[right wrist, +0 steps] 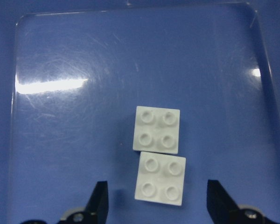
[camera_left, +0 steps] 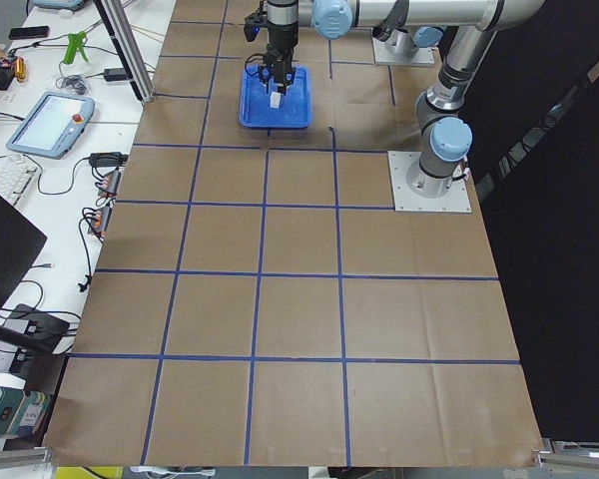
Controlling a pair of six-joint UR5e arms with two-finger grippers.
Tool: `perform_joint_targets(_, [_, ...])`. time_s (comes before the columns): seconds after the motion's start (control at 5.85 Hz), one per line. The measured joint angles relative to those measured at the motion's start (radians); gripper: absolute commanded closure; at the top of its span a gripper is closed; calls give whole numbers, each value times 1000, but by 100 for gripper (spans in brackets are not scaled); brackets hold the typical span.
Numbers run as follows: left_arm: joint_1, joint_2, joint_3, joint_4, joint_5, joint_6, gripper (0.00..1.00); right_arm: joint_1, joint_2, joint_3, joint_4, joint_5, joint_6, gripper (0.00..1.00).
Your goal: Assemble white blocks and place on blue tray
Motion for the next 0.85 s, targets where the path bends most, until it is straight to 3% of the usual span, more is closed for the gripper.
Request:
perform_joint_targets(0.34, [0,-5,1,1,-2,0,1,-2,-28,-11,22,-10,31,0])
perform_joint_targets(0.85, [2,-9,10,5,-5,0,1,-18,-151,-77,239,-69,210,0])
